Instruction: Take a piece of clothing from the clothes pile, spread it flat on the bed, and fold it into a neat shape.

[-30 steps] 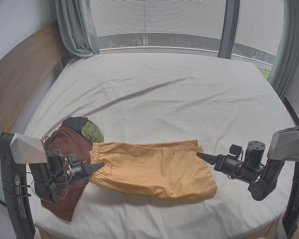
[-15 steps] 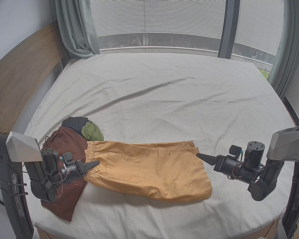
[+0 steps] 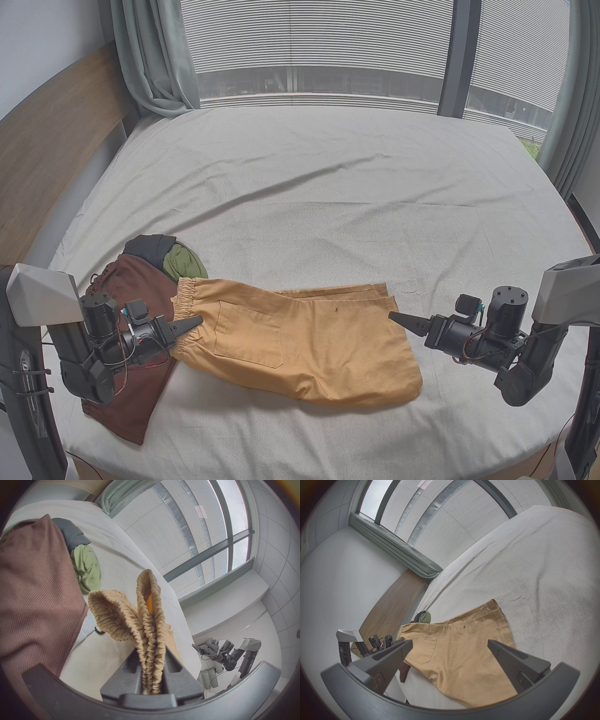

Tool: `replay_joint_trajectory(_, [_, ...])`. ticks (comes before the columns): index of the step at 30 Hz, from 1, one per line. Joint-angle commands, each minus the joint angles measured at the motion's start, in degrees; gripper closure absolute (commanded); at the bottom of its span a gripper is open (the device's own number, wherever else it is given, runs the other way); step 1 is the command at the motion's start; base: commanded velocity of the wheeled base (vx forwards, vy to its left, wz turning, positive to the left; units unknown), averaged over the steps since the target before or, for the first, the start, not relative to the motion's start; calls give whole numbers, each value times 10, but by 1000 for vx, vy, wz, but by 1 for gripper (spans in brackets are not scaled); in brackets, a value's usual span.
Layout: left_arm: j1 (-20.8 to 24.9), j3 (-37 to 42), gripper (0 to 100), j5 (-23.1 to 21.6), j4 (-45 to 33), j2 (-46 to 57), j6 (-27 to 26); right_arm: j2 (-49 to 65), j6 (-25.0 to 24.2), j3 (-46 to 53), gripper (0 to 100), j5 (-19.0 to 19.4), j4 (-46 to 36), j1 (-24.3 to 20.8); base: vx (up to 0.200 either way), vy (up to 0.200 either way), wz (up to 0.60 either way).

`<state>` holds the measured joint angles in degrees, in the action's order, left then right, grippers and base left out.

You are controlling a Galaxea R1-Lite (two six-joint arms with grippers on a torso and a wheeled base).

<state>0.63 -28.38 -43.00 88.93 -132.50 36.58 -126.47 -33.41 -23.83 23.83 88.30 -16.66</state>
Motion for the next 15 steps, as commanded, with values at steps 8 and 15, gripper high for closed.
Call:
replay_joint_trajectory(8, [81, -7, 100, 67, 0, 22, 1, -6, 7, 1, 0, -2, 0, -6, 0, 0, 0])
replay_joint_trajectory(15, [101, -10, 100, 71, 0, 27, -1, -9, 8, 5, 0, -9, 0, -14, 0, 0, 0])
